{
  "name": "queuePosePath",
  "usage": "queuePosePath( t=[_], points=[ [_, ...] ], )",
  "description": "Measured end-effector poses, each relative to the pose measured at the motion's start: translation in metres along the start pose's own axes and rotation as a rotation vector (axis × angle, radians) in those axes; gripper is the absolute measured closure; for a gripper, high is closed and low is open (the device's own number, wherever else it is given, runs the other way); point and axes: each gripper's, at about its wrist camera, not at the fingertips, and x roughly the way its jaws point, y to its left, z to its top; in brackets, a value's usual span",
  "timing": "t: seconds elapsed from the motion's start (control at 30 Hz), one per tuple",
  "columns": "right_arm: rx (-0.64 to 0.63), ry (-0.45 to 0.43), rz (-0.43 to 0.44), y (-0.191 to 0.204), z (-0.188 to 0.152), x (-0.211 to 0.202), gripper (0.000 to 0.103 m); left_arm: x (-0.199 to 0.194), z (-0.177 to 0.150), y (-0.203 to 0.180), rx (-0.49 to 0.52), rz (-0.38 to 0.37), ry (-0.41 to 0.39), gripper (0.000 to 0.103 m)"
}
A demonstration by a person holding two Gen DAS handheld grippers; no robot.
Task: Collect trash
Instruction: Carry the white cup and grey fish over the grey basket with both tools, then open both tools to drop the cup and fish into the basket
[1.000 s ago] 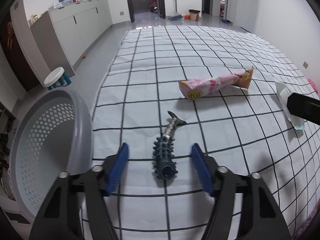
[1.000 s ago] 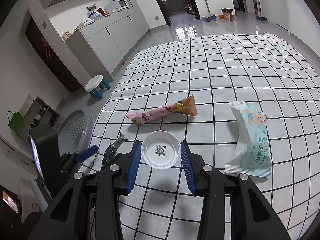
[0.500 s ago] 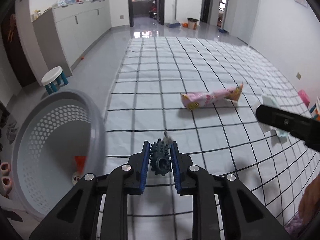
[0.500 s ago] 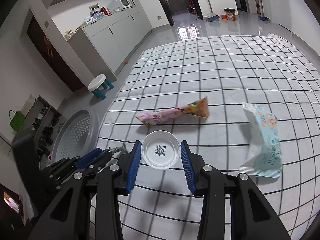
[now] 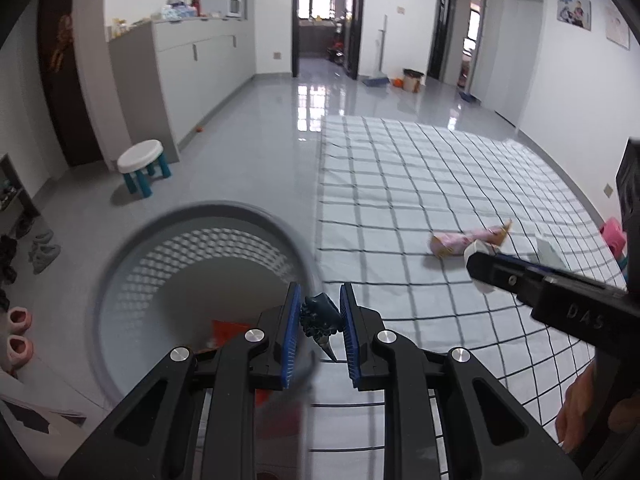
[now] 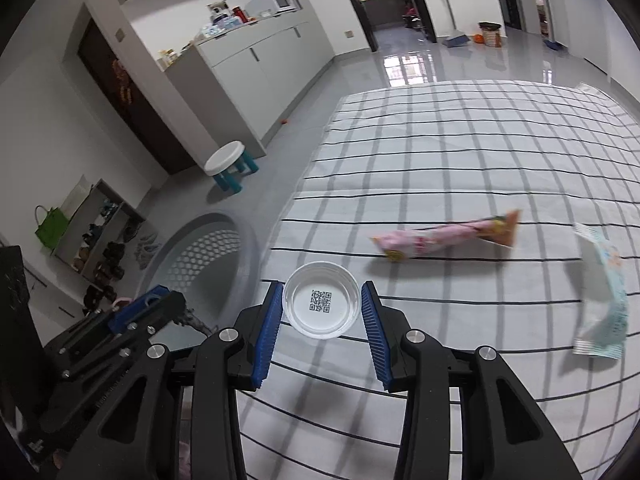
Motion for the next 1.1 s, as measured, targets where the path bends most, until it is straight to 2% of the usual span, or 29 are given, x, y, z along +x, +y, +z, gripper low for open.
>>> queuePosePath(
  t=[0.23, 0.5, 0.83, 1.1],
  points=[
    [-0.047, 0.029, 0.073, 0.049, 0.002, 0.023, 0.064, -0.013, 0.006, 0.051, -0.057, 0.082, -0.032, 0.083],
    [-0.122, 0.078, 0.125, 0.1, 0.002, 0.054, 0.064, -0.002, -0.003, 0.102, -0.132, 0.17, -0.014, 0.083],
    [-0.21, 0.14, 0.131, 0.132, 0.0, 0.088, 0.064, 0.013, -0.019, 0.129, -0.19, 0.21, 0.017, 0.083],
    [-0.239, 0.176, 0.128, 0.139, -0.004, 0.104, 0.064, 0.019, -0.027, 0.14, -0.21, 0.221, 0.035, 0.083]
  ],
)
